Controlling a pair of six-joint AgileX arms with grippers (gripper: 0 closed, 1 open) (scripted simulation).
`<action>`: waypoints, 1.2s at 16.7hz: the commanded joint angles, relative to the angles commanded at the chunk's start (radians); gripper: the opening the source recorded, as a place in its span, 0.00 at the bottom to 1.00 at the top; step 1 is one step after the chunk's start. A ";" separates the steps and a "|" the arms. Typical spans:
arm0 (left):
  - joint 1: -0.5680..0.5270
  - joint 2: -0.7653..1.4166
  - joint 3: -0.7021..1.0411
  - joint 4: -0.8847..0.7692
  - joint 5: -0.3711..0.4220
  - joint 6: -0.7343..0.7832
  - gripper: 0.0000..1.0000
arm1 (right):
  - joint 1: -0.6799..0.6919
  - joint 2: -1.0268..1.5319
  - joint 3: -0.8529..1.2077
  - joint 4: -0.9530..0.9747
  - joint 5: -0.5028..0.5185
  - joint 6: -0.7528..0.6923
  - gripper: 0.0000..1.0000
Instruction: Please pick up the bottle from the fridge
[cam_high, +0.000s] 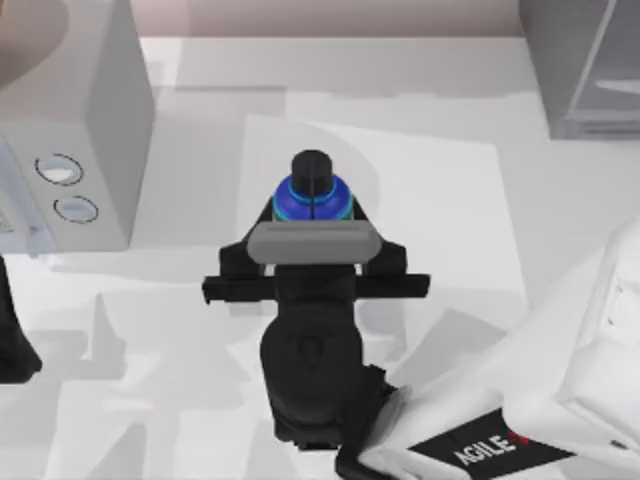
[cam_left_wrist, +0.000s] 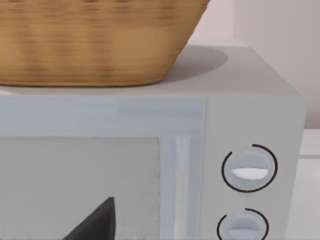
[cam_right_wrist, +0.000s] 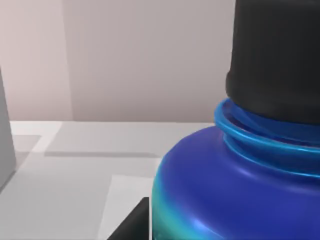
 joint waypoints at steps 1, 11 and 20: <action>0.000 0.000 0.000 0.000 0.000 0.000 1.00 | 0.002 0.004 0.003 0.003 0.002 0.000 0.00; 0.000 0.000 0.000 0.000 0.000 0.000 1.00 | -0.076 0.117 0.082 0.020 -0.074 -0.001 0.00; 0.000 0.000 0.000 0.000 0.000 0.000 1.00 | -0.121 0.177 0.143 0.044 -0.119 -0.007 0.15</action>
